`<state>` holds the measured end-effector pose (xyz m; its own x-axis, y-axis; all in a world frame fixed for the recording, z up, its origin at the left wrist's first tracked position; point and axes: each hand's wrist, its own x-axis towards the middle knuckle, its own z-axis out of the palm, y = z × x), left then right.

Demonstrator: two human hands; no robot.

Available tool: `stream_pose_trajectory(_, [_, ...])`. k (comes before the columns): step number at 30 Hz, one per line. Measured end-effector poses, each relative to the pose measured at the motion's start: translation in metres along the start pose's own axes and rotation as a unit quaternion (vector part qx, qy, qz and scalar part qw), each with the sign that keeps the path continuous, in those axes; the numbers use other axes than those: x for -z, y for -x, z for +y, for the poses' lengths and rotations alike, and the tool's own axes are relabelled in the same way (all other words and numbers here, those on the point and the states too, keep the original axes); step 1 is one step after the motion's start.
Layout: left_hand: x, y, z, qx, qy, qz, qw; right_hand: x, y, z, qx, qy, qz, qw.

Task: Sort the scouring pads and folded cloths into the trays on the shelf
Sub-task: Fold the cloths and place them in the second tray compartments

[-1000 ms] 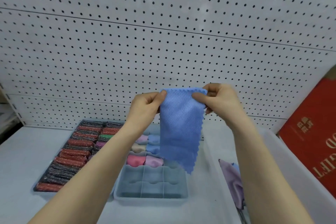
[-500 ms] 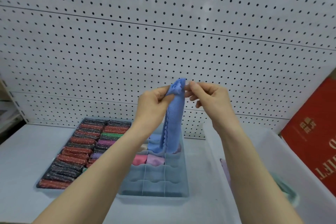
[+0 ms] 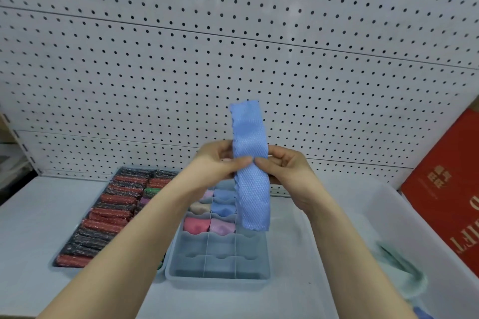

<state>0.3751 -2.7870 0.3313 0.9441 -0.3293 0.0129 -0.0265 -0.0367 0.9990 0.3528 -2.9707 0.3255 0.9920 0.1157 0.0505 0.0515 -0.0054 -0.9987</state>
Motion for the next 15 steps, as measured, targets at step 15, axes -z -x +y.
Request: stream_pose_trajectory(15, [-0.003,-0.008,0.002,-0.088,0.054,0.140,0.985,0.006,-0.012,-0.004,0.094,0.004,-0.041,0.995])
